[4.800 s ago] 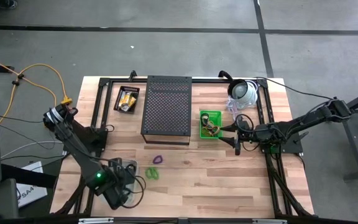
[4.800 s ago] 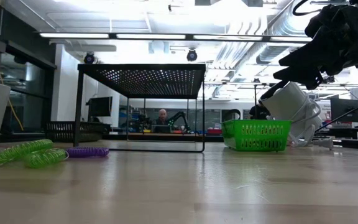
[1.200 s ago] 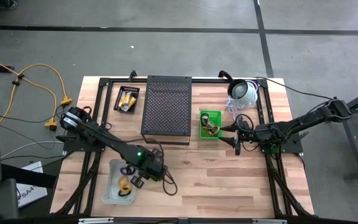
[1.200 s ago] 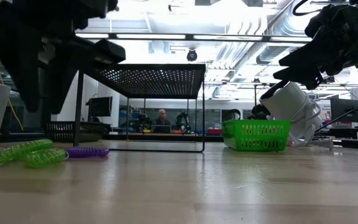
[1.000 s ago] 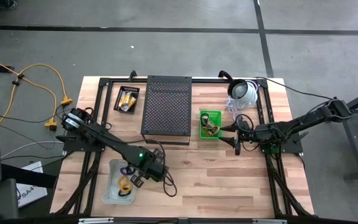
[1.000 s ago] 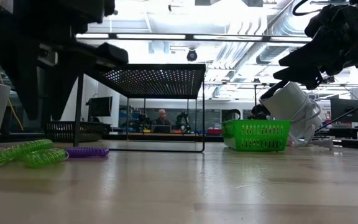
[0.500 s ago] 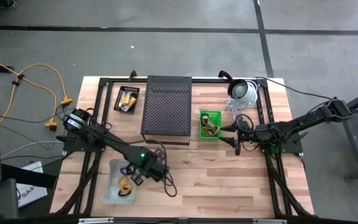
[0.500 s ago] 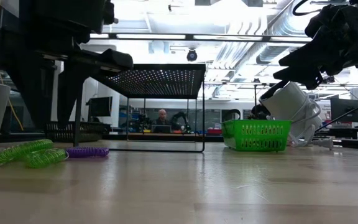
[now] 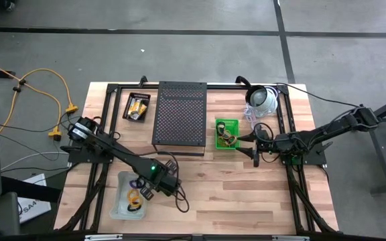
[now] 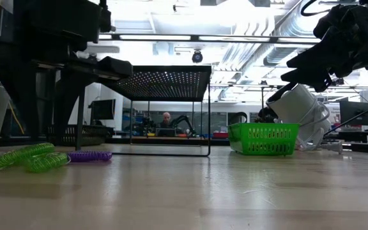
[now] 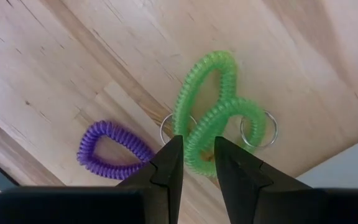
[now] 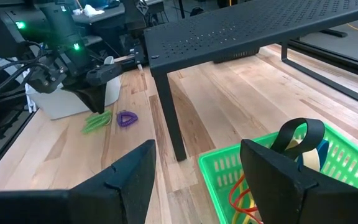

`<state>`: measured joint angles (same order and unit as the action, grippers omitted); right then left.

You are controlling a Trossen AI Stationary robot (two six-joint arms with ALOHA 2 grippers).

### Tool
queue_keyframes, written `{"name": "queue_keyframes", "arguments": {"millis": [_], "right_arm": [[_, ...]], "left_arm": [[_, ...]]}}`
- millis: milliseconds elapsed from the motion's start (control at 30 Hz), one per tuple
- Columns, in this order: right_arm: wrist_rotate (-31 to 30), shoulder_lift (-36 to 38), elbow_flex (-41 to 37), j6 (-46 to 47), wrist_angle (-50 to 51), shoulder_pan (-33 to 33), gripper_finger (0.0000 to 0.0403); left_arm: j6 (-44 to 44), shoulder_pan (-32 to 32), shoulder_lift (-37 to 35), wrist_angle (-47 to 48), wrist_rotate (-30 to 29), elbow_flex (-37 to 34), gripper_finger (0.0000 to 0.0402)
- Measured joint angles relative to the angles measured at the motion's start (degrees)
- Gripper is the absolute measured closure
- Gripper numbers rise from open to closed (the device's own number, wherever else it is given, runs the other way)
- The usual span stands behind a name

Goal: Pick & Place Office Desk Supplies
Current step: Put the green spring keychain into the gray bin

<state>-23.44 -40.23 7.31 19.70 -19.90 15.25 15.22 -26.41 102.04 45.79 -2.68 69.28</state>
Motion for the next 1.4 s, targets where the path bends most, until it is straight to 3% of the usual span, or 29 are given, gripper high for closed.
{"name": "queue_keyframes", "arguments": {"millis": [700, 1033, 1400], "right_arm": [[0.02, -0.02, 0.0, 0.0, 0.0, 0.01, 0.018], [0.02, -0.02, 0.0, 0.0, 0.0, 0.02, 0.018], [0.0, -0.02, 0.0, 0.0, 0.0, 0.0, 0.018]], "left_arm": [[1.44, -0.02, 3.65, -0.25, 1.97, -0.09, 0.0318], [1.25, -0.02, 3.61, -0.23, 1.73, -0.09, 0.037], [0.82, -0.02, 2.95, -0.21, 1.28, -0.07, 0.0359]]}}
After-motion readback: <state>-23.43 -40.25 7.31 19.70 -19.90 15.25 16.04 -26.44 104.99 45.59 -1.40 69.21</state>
